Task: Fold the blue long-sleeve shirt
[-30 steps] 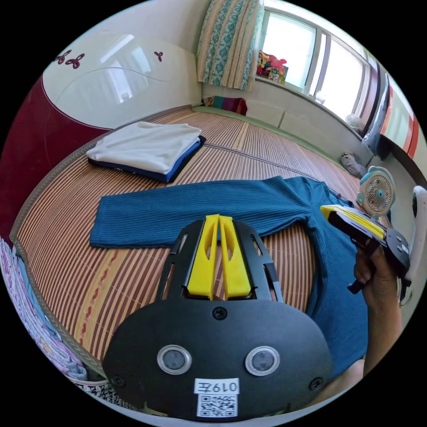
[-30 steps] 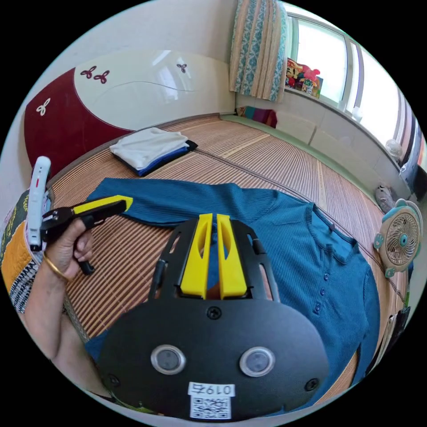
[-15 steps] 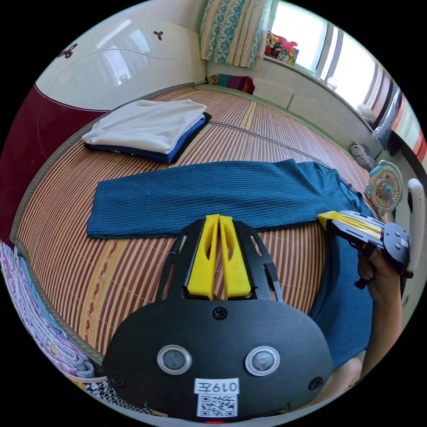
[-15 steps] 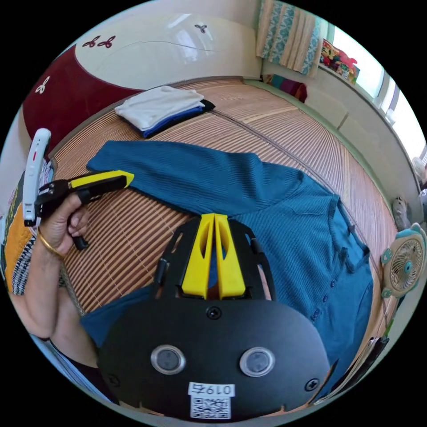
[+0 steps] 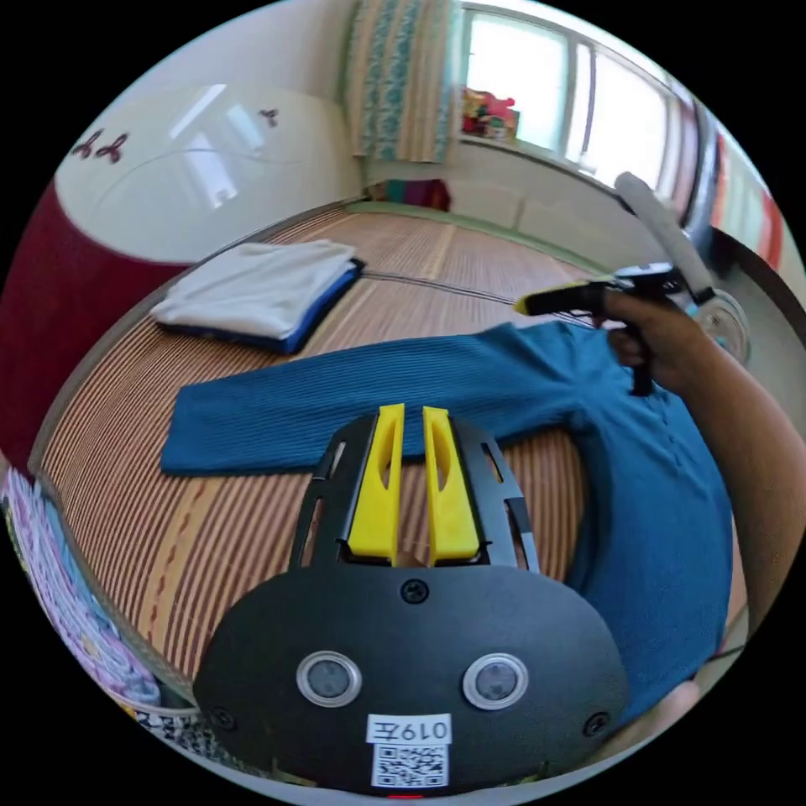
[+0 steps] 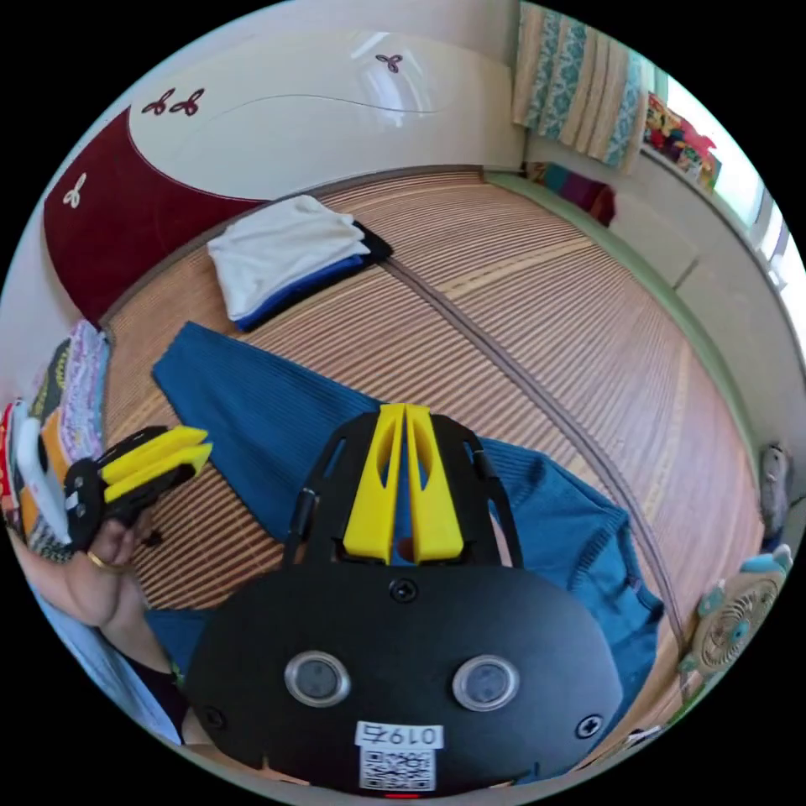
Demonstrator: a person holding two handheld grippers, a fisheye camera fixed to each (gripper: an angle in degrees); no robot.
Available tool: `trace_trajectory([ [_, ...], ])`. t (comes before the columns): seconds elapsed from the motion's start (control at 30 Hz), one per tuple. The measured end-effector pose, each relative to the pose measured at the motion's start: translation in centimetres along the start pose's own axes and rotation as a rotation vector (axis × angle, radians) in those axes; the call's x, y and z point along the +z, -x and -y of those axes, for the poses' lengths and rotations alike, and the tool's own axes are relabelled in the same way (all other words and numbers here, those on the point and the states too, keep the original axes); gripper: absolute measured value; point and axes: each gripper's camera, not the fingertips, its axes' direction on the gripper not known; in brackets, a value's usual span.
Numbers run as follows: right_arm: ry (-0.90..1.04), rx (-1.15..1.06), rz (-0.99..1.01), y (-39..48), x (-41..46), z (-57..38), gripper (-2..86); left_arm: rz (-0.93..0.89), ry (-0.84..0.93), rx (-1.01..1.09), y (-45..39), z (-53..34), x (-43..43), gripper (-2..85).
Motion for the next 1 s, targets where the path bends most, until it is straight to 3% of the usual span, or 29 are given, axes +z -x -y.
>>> trace_trajectory([
  [0.07, 0.034, -0.056, 0.048, 0.5, 0.1, 2.3, -0.8, 0.015, 0.033, -0.185, 4.1, 0.5, 0.2, 1.3],
  [0.17, 0.094, -0.155, -0.007, 2.1, 0.7, 4.5, -0.9, 0.024, 0.114, -0.299, 7.1, 0.7, 1.2, 1.4],
  [0.43, 0.163, -0.201, 0.041, 3.2, 0.2, 8.8, -0.9, 0.067, 0.214, -0.159, 5.4, 2.8, 0.6, 1.4],
  [0.57, 0.158, -0.242, 0.021, 4.0, -1.6, 10.3, -0.7, 0.051, 0.209, -0.192, 5.8, 3.4, 0.0, 1.3],
  [0.7, 0.05, -0.159, 0.068, 2.4, -4.7, 11.1, 0.7, 0.07, 0.133, -0.245, 6.7, 3.7, -1.8, 1.6],
  [0.8, 0.036, -0.051, 0.049, -0.1, -6.3, 11.4, 8.4, 0.197, 0.083, -0.278, 7.7, 3.9, -3.6, 2.3],
  [0.87, 0.098, 0.016, 0.016, -1.9, -6.5, 11.5, 9.9, 0.328, 0.143, -0.322, 9.3, 3.8, -3.3, 3.4],
  [1.0, 0.103, 0.144, -0.141, -4.2, -7.7, 10.9, 8.8, 0.327, 0.196, -0.431, 11.8, 3.1, -2.5, 2.2],
])
